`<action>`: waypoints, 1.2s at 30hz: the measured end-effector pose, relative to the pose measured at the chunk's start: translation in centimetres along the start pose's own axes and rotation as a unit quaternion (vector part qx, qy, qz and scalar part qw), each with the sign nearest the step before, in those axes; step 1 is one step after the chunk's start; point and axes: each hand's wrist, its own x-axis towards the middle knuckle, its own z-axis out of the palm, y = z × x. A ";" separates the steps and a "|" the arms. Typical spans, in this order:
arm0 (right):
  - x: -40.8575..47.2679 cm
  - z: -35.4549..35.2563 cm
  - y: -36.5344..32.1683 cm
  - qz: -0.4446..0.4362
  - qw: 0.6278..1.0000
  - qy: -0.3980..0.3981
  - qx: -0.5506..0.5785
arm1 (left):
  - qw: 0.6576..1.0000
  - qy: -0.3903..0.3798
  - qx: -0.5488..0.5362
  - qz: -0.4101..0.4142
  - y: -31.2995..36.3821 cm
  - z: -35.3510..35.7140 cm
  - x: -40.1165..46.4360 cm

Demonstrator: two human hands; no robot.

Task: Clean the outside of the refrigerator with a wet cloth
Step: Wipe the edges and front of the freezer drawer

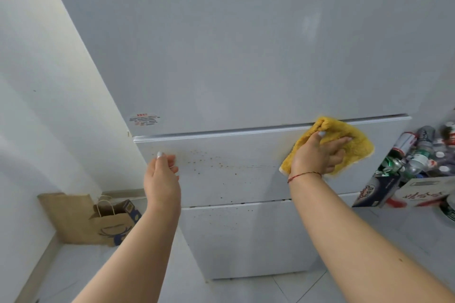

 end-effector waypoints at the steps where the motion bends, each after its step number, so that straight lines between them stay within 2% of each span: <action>1: -1.1 0.7 0.3 0.003 1.000 -0.001 0.000 | 1.000 0.003 0.009 0.015 0.1 -0.9 0.7; 6: -6.5 4.1 1.5 0.010 1.000 -0.009 0.003 | 0.995 0.008 0.063 0.077 0.2 -4.6 3.9; 11: -12.0 6.7 2.6 -0.006 0.999 -0.032 0.012 | 0.991 -0.131 -0.019 0.007 0.2 -6.4 5.8; 16: -17.9 9.2 4.2 -0.039 0.996 -0.084 0.012 | 0.987 -0.150 -0.047 -0.020 0.6 -7.1 6.6; 19: -21.3 10.6 5.8 -0.102 0.988 -0.113 -0.015 | 0.984 -0.161 -0.064 -0.031 0.6 -7.3 7.1; 24: -24.7 12.6 8.7 -0.292 0.947 -0.097 -0.097 | 0.970 -0.206 -0.097 -0.087 0.2 -8.4 9.0; 27: -23.7 13.3 9.7 -0.397 0.907 -0.030 -0.138 | 0.966 -0.225 -0.082 -0.100 0.4 -9.0 10.2; 29: -22.5 13.3 10.5 -0.484 0.861 0.004 -0.156 | 0.964 -0.237 -0.070 -0.093 0.6 -9.2 10.9; 33: -19.9 13.0 11.6 -0.654 0.734 0.009 -0.185 | 0.966 -0.249 -0.038 -0.064 0.5 -9.4 11.5; 36: -18.0 13.1 11.9 -0.743 0.641 -0.009 -0.195 | 0.968 -0.242 -0.017 -0.060 -0.5 -9.2 11.0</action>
